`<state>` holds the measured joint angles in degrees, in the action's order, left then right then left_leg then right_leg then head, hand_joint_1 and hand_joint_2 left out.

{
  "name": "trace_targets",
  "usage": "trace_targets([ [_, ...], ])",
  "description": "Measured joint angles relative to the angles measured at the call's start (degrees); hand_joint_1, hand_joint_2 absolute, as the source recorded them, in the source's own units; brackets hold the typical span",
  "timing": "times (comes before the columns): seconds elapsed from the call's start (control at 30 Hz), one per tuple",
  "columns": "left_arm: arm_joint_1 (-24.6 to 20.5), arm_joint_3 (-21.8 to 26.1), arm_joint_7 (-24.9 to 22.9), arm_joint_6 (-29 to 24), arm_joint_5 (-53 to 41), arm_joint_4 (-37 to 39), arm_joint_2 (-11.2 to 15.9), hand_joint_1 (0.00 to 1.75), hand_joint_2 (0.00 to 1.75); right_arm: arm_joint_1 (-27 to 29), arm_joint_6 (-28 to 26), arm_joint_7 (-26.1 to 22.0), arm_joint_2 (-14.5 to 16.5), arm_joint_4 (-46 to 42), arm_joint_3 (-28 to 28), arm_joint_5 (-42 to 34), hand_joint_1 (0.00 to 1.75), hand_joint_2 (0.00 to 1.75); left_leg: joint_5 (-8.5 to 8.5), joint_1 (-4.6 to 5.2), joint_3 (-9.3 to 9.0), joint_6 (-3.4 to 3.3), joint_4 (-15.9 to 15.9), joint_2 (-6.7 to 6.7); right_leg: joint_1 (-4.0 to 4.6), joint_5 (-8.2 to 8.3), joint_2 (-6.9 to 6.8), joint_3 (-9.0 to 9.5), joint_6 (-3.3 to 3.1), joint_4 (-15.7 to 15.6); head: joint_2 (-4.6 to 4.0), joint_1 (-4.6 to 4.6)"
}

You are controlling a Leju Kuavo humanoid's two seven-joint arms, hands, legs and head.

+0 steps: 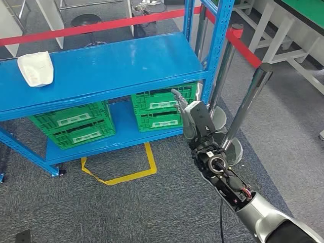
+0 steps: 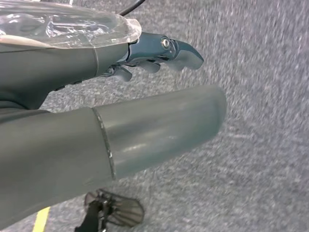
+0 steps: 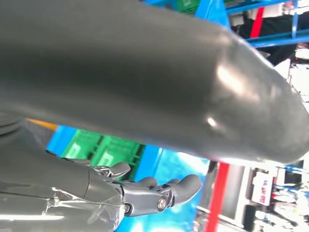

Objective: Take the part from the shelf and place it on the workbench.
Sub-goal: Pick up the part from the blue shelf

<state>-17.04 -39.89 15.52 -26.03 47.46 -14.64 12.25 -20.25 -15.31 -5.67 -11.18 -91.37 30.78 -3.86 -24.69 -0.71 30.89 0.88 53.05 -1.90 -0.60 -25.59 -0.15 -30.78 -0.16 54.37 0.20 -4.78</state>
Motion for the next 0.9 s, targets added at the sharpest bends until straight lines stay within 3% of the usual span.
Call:
trace_targets([
  [0.37, 0.14, 0.00, -0.97, 2.13, 0.74, 0.10, 0.10, 0.00, 0.00, -2.35, -0.45, 2.52, -0.16, -1.31, 1.00, 10.68, 0.00, 0.00, 0.00, 0.00, 0.00, 0.00, 0.00, 0.02, 0.00, 0.00, -0.01, 0.02, 0.00, 0.00, 0.00, 0.00],
  [0.9, 0.51, 0.00, -0.74, 2.36, 0.74, 0.37, 0.27, 0.00, 0.00, 0.45, -0.91, 2.64, -0.16, -3.45, 0.99, 10.54, 0.00, 0.00, -0.01, 0.00, 0.00, 0.00, 0.00, 0.01, 0.00, -0.03, -0.01, 0.00, 0.04, -0.01, 0.00, 0.00],
])
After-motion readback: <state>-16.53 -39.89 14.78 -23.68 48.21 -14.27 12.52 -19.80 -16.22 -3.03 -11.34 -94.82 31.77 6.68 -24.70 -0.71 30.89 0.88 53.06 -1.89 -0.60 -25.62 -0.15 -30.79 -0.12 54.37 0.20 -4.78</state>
